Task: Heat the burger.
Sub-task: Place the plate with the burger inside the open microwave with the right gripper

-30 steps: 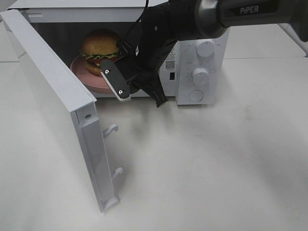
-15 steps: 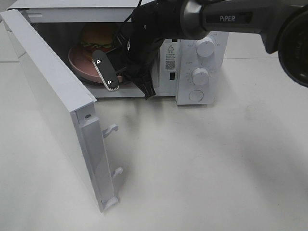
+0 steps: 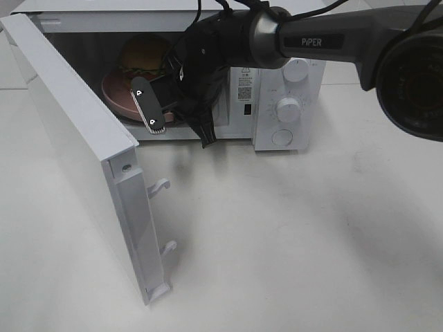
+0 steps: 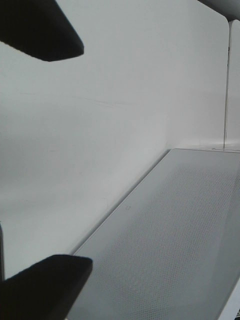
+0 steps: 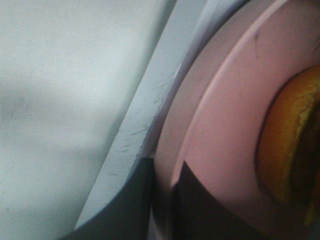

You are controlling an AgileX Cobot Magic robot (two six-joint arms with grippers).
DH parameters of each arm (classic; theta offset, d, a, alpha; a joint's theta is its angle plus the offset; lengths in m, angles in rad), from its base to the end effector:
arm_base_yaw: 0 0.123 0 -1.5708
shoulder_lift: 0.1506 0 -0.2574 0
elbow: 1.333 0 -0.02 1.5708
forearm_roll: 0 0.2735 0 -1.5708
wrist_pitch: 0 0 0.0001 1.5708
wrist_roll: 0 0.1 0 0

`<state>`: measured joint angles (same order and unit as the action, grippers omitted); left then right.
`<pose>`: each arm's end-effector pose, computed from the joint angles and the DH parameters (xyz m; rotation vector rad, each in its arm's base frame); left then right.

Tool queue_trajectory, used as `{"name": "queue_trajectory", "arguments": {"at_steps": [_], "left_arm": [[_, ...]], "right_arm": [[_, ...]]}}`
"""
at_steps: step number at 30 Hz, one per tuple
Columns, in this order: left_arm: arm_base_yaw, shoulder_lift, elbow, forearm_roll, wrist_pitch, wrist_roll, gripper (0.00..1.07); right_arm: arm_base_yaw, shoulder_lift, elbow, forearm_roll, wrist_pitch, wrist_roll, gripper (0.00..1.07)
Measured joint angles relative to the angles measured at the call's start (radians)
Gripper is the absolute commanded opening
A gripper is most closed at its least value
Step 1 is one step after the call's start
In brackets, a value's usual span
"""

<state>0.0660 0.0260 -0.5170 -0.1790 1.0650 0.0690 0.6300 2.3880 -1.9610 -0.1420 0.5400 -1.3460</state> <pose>0.0532 -0.0121 0.2887 0.0108 2.0469 -0.1307 0.4409 0.3125 0.1200 -2.1487 1.2734 -0.4514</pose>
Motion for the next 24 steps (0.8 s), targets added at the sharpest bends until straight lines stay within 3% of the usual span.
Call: {"name": "queue_trajectory", "arguments": {"at_steps": [10, 20, 24], "left_arm": [[0.000, 0.000, 0.000, 0.000, 0.000, 0.000, 0.98], [0.000, 0.000, 0.000, 0.000, 0.000, 0.000, 0.98], [0.000, 0.000, 0.000, 0.000, 0.000, 0.000, 0.98]], "right_arm": [[0.000, 0.001, -0.012, -0.019, -0.042, 0.071, 0.38], [0.000, 0.000, -0.012, -0.018, -0.039, 0.106, 0.39], [0.000, -0.016, 0.003, -0.017, -0.045, 0.135, 0.48]]}}
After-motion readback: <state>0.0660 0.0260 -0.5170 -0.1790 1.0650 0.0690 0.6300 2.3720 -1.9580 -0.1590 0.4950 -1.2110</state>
